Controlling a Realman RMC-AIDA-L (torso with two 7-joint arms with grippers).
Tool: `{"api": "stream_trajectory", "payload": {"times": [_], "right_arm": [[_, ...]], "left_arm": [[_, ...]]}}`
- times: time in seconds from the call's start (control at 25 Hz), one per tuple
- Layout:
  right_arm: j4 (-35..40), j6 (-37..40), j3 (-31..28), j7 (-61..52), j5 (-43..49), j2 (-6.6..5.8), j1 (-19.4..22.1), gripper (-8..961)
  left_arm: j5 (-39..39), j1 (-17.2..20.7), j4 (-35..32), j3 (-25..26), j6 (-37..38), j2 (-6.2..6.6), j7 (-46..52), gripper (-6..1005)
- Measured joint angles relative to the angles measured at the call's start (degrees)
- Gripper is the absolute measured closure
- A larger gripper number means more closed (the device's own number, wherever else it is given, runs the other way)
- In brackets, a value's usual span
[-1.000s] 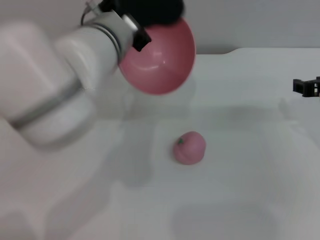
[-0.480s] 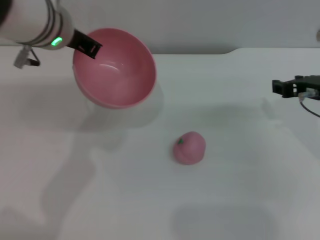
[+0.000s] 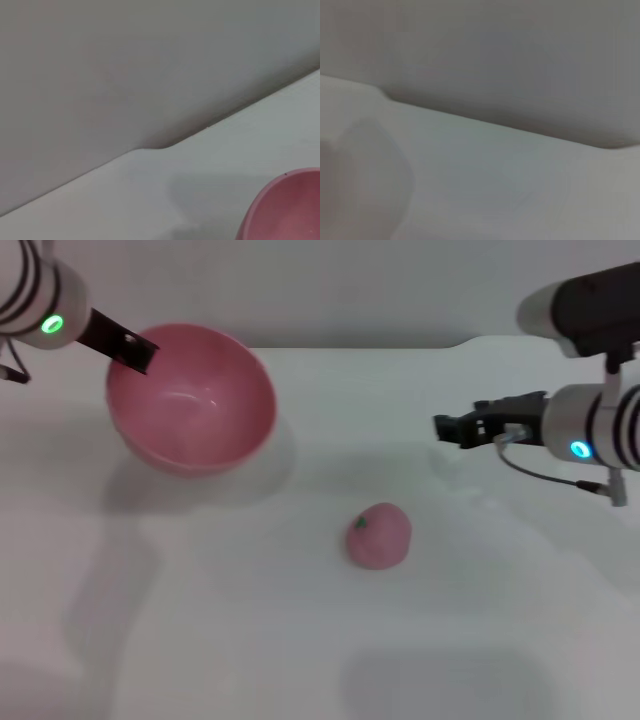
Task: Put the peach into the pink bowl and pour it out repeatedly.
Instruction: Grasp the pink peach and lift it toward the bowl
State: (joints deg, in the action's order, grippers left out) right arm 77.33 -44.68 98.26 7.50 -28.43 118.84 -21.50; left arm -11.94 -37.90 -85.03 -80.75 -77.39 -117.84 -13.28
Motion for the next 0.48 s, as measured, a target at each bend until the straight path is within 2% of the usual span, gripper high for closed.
{"api": "stream_trajectory", "payload": {"times": [0.24, 0.4, 0.48], "right_arm": [[1.9, 0.3, 6.3, -1.0, -0.9, 0.33, -0.5, 408], [-1.1, 3.2, 12.1, -1.4, -5.2, 0.44, -1.5, 409], [-1.4, 3.5, 12.7, -1.8, -5.4, 0.43, -1.6, 409]], "left_arm": [[3.9, -0.4, 1.0, 2.7, 0.3, 0.04, 0.3, 951], [4.0, -0.6, 1.7, 2.8, 1.0, 0.05, 0.3, 951], [4.0, -1.0, 2.5, 2.8, 1.4, 0.06, 0.2, 951]]}}
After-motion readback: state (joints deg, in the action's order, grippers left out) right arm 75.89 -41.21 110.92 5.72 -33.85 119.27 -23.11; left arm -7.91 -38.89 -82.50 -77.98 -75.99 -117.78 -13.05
